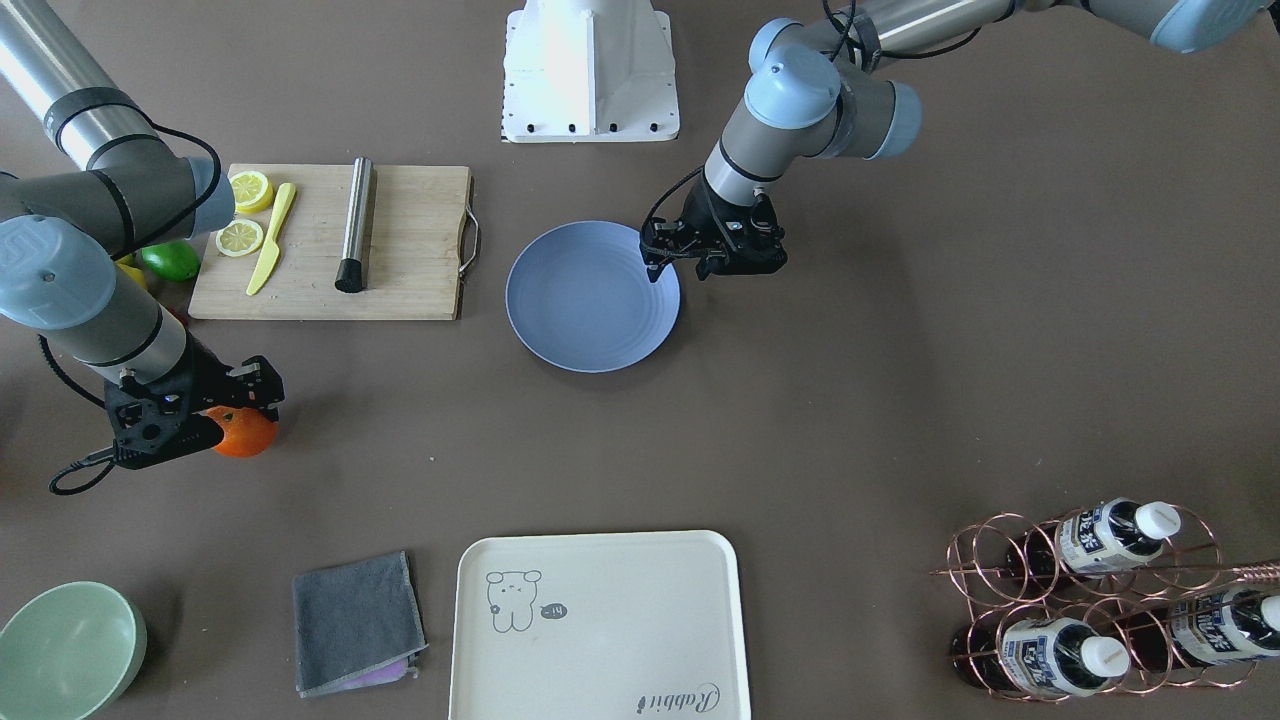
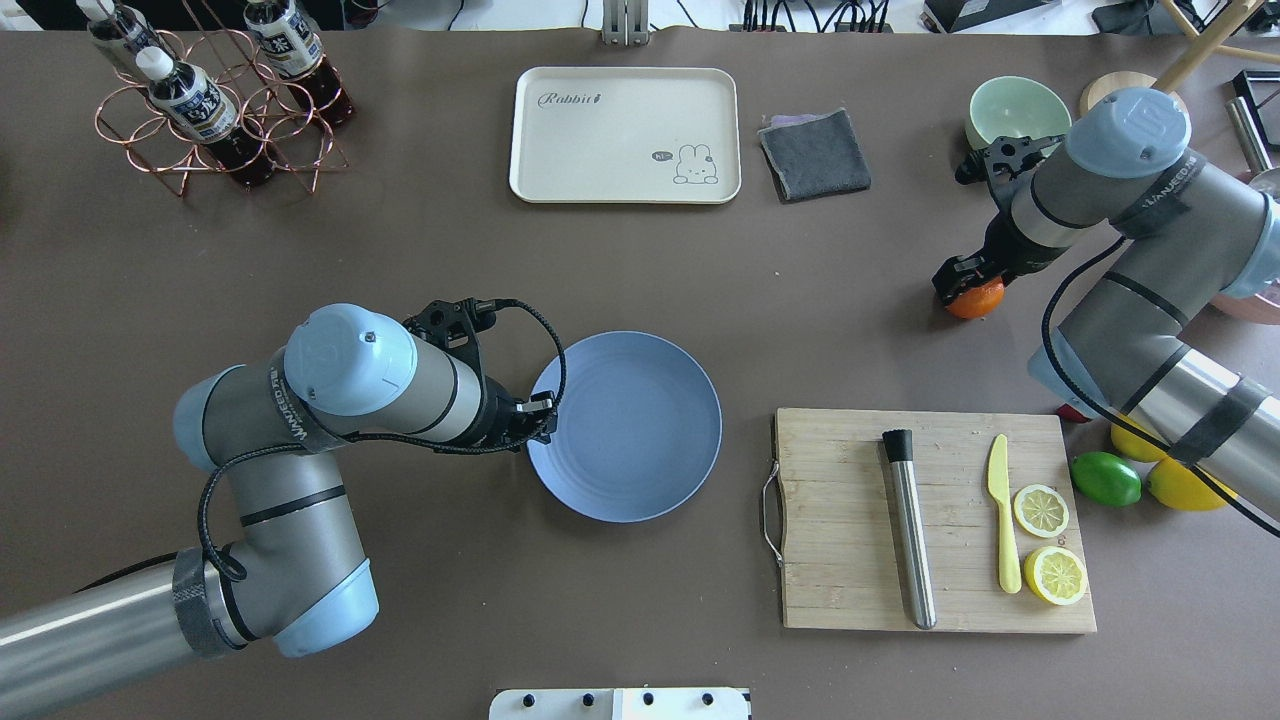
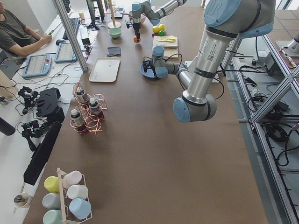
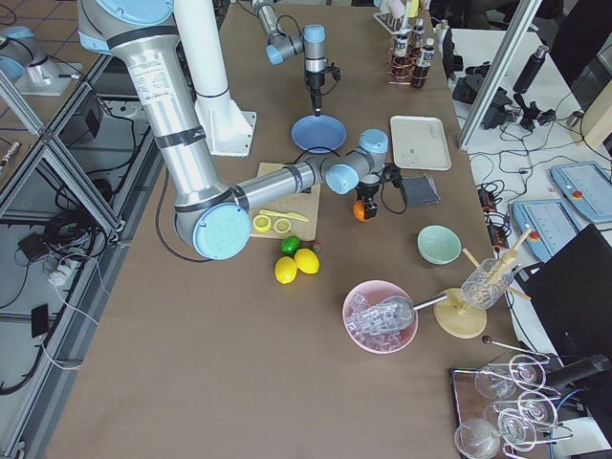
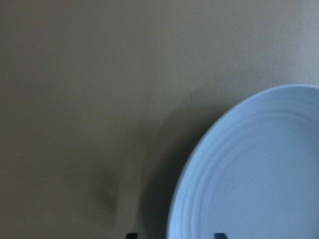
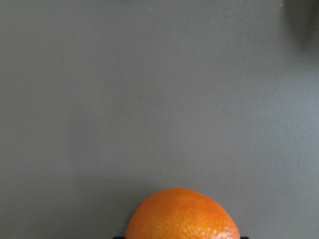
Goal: Pick orange to plate
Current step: 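Grasp the orange with the right gripper and lift it, then carry the orange with the right gripper over the blue plate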
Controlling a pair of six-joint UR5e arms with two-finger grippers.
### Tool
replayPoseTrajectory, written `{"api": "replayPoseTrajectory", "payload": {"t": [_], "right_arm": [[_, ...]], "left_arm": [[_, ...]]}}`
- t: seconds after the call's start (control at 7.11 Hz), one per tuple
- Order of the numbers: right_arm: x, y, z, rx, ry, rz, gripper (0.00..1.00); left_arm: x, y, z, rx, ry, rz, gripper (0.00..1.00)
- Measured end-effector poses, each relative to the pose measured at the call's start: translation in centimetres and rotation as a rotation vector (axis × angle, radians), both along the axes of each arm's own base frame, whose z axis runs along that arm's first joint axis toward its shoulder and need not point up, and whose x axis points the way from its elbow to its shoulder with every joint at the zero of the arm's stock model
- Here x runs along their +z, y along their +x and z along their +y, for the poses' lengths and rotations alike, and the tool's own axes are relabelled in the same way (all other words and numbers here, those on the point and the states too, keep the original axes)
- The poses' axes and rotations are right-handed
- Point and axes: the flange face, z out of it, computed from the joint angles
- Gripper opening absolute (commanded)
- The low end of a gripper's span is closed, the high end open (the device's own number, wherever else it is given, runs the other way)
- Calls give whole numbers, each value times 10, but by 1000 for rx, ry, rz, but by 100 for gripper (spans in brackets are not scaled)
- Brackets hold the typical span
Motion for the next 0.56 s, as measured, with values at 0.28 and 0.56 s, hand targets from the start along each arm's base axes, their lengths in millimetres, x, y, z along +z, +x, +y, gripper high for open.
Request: {"api": "replayPoseTrajectory", "payload": {"t": [0.28,0.56], "right_arm": [[-89,-40,24,59,-80,-96,0],[-170,-123,84,121,-132,-145,0]], "left_arm": [[14,-36,-11,-9,13,-5,97],[48,-81,-36,20,38,-39,97]]}}
